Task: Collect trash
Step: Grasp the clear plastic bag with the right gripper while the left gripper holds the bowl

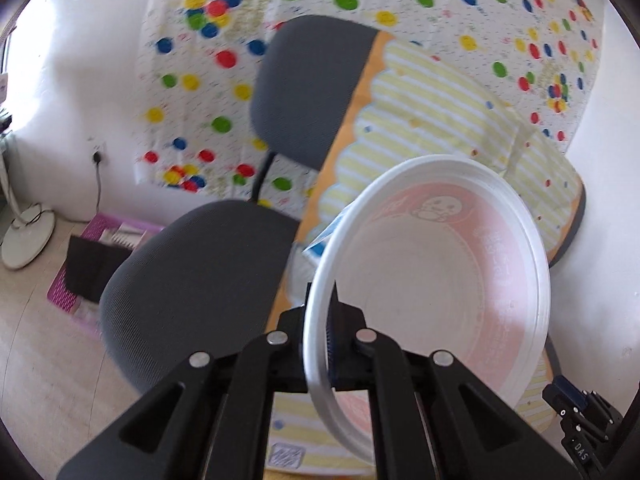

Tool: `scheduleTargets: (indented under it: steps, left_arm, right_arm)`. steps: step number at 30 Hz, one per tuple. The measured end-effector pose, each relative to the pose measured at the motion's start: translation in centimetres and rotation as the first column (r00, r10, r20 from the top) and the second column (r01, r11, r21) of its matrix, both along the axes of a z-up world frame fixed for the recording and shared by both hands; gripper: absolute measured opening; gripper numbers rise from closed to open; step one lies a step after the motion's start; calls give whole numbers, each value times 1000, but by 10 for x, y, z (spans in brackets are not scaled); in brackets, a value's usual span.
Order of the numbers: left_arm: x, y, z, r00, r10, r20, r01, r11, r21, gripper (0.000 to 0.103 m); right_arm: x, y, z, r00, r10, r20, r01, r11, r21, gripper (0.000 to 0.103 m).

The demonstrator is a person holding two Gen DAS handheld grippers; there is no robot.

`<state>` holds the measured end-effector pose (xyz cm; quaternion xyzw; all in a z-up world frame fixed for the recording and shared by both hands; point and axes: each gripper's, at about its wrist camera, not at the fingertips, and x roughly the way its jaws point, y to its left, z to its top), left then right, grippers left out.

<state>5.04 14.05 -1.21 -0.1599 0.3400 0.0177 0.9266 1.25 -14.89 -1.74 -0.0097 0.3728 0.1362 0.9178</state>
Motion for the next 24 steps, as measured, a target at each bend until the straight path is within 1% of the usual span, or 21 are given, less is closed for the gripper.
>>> scheduleTargets:
  steps: [2, 3, 5, 6, 8, 10, 13, 14, 17, 21, 23, 24]
  left_arm:
    - [-2, 7, -6, 1000, 15, -10, -15, 1000, 11, 2]
    - [-2, 10, -9, 1000, 21, -16, -21, 1000, 15, 2]
    - [2, 16, -15, 999, 30, -30, -29, 999, 28, 2]
    - [4, 20, -18, 999, 36, -37, -35, 999, 40, 2]
    - [6, 28, -26, 998, 39, -48, -37, 999, 38, 2]
    - [8, 34, -33, 997, 41, -57, -40, 999, 32, 2]
    - [13, 45, -42, 996, 51, -68, -49, 998, 27, 2]
    - [13, 46, -44, 996, 52, -70, -50, 998, 25, 2]
    - [15, 52, -49, 996, 57, -71, -55, 998, 20, 2]
    - [17, 56, -54, 996, 48, -77, -48, 999, 3, 2]
    - [18, 56, -55, 996, 48, -78, -47, 999, 10, 2]
    - [18, 56, -55, 996, 48, -80, -47, 999, 10, 2]
  right_arm:
    - [6, 24, -6, 998, 61, -16, -61, 998, 1, 31]
    - [10, 39, -10, 995, 94, -18, -94, 996, -8, 36]
    - [18, 61, -19, 988, 152, -28, -153, 988, -22, 40]
    - [26, 74, -26, 982, 182, -41, -183, 983, -28, 42]
    - [37, 89, -35, 978, 203, -46, -205, 978, -44, 42]
    - [50, 99, -43, 976, 214, -49, -216, 975, -46, 43]
    - [73, 105, -56, 969, 224, -104, -226, 974, -2, 48]
    - [78, 105, -58, 970, 214, -117, -216, 976, -5, 49]
    - [89, 109, -62, 976, 180, -120, -185, 982, -32, 49]
    - [99, 114, -63, 980, 186, -74, -192, 977, -94, 49]
    - [104, 111, -64, 979, 184, -86, -194, 974, -116, 49]
    - [106, 106, -65, 978, 180, -107, -191, 977, -97, 49]
